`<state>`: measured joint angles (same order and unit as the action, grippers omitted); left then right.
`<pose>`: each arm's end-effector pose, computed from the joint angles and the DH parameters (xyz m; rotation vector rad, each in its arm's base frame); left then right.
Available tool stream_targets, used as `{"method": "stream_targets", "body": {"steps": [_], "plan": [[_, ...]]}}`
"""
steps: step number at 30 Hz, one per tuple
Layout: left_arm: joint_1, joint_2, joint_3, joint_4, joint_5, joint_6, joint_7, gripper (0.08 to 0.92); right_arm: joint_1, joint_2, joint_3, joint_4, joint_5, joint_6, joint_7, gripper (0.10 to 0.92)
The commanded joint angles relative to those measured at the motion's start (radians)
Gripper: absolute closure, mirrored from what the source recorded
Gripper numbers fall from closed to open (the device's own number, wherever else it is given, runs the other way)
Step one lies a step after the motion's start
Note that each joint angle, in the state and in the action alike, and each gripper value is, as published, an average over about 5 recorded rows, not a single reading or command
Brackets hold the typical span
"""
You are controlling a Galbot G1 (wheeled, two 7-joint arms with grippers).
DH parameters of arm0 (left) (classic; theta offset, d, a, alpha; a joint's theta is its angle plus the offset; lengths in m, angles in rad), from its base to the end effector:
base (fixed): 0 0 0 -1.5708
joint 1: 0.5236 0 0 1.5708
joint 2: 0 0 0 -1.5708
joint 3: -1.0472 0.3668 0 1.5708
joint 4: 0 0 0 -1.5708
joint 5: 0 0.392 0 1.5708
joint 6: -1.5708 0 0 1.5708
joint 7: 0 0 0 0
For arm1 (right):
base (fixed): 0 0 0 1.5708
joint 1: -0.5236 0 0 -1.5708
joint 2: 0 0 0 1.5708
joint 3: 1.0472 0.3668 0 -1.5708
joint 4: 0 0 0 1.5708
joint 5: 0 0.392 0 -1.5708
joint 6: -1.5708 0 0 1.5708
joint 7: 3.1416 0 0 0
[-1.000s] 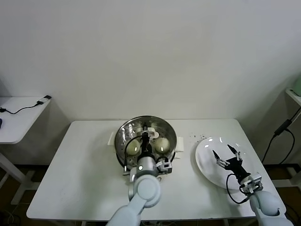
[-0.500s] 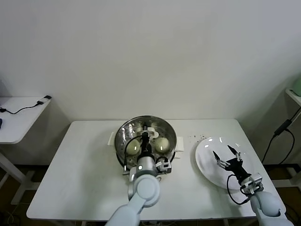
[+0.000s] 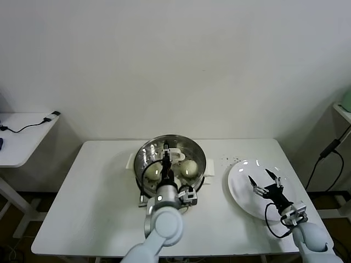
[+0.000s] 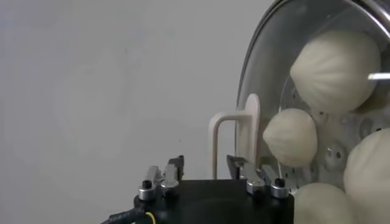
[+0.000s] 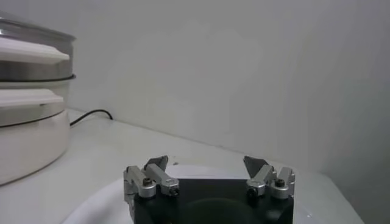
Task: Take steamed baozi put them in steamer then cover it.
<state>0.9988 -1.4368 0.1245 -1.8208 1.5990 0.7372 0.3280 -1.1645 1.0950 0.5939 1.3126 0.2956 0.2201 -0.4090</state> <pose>0.3169 -0.1912 -0.2830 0.0128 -2.1724 -2.1312 0.3283 -0.2375 -0.4443 0.4125 -2.9547 0.2515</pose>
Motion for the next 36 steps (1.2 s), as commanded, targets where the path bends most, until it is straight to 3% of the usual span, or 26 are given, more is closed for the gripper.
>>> {"method": "stream_targets", "body": {"steps": [1, 9, 14, 18, 23, 29, 36], "plan": [[0.044, 0.049, 0.009, -0.161, -0.028, 0.048, 0.025, 0.45, 0.003, -0.001, 0.001, -0.002, 0.001, -0.005, 0.0, 0.203], [0.139, 0.136, -0.013, -0.306, -0.211, 0.034, -0.072, 0.225, -0.001, 0.0, 0.002, 0.019, -0.009, -0.043, 0.013, 0.203], [0.225, 0.189, -0.109, -0.379, -0.4, -0.052, -0.208, 0.18, -0.021, -0.006, 0.002, 0.075, -0.043, -0.107, 0.044, 0.203], [0.292, 0.202, -0.23, -0.397, -0.604, -0.185, -0.322, 0.177, -0.033, -0.002, 0.012, 0.112, -0.055, -0.128, 0.056, 0.203], [0.419, 0.168, -0.465, -0.404, -0.913, -0.467, -0.451, 0.177, -0.061, 0.02, 0.043, 0.162, -0.029, -0.13, 0.071, 0.203], [0.594, 0.105, -0.742, -0.382, -1.36, -0.732, -0.462, 0.177, -0.104, 0.047, 0.067, 0.224, -0.032, -0.114, 0.084, 0.203], [0.648, 0.005, -0.956, -0.25, -1.756, -0.847, -0.372, 0.177, -0.135, 0.083, 0.079, 0.264, -0.04, -0.108, 0.093, 0.203]]}}
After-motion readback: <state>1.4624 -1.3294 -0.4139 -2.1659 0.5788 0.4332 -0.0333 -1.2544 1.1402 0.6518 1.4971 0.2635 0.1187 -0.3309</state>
